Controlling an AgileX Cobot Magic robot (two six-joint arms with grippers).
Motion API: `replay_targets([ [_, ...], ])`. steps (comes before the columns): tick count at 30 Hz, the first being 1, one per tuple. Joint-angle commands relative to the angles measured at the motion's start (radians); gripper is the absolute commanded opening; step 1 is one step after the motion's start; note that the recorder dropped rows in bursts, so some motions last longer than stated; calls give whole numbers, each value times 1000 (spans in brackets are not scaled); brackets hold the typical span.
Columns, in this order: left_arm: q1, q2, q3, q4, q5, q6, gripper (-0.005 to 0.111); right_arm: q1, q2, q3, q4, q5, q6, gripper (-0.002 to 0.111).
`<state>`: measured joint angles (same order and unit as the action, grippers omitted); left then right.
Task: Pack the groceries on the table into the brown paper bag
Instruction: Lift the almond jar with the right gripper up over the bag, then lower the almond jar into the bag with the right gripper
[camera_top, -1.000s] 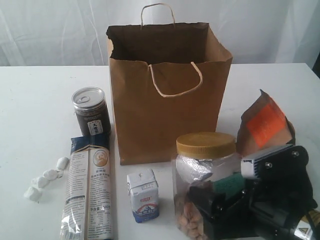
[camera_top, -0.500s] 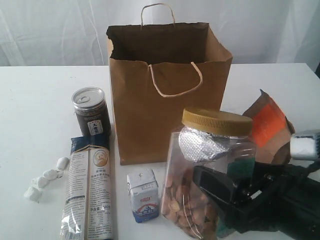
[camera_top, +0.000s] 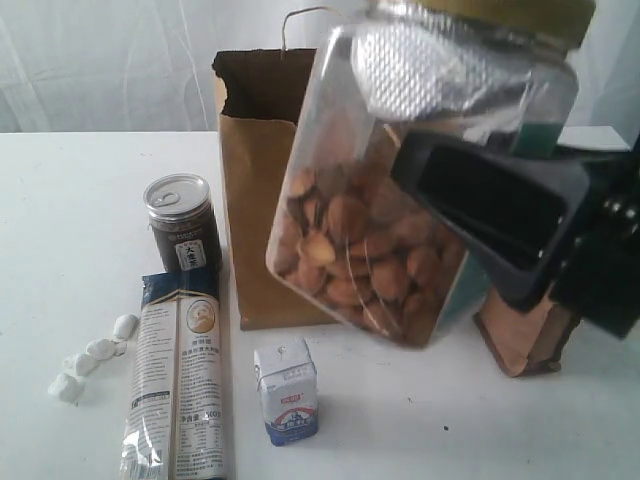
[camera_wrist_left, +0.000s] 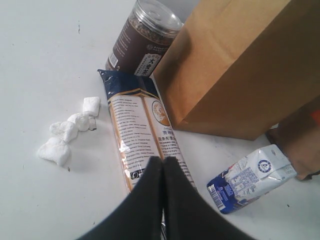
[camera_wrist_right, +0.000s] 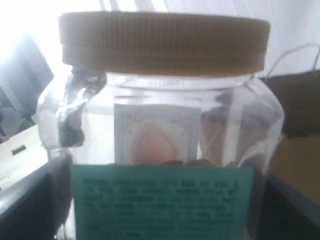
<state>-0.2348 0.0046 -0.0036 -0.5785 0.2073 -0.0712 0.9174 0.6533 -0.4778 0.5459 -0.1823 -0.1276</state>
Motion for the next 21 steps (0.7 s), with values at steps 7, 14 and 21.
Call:
replay_targets([
  [7,-9,-5,4,-11,4,1,0,-27,14,-206,200,-343,-331,0],
  [14,-9,-5,4,-11,4,1,0,-95,121,-325,357,-301,-885,0],
  [21,-9,-5,4,-11,4,1,0,-110,396,-419,332,-247,-972,0],
])
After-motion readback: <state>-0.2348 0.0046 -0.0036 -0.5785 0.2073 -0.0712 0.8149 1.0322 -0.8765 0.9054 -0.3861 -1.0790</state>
